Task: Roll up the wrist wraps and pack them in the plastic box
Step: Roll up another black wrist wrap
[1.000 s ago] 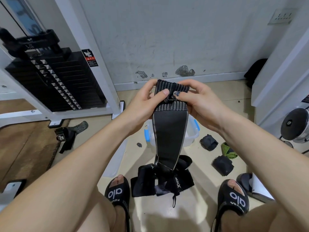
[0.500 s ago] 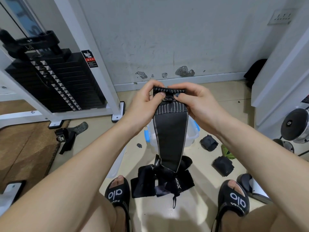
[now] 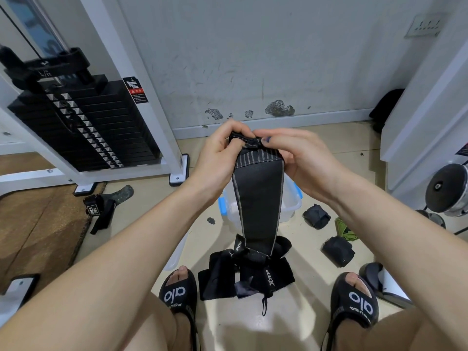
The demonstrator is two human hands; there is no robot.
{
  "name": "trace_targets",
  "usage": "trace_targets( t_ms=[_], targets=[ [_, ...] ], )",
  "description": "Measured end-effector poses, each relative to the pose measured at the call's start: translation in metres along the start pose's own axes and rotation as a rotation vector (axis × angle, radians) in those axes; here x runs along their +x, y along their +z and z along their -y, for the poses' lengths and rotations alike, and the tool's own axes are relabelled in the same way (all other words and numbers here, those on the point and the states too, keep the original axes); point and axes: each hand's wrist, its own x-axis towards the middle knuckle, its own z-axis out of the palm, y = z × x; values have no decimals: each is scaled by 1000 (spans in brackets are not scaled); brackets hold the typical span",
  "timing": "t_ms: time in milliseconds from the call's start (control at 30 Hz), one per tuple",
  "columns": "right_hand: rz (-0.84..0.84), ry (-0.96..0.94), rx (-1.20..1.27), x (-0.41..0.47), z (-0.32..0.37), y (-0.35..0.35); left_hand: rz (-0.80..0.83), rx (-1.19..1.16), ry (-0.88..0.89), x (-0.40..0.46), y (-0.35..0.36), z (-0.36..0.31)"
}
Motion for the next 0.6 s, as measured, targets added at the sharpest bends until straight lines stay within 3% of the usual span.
trace_targets(
  t_ms=[133,333,600],
  targets=[
    [-27,-5,-11,1,-2,1,15,39,21,-1,-1,-4],
    [-91,-22,-27,2,-1,-2,130,-169,-191,-4,-6,-18],
    [-46,-66,-58,0,-1,1,115,-9,-115,-7,-8,-15]
  ],
)
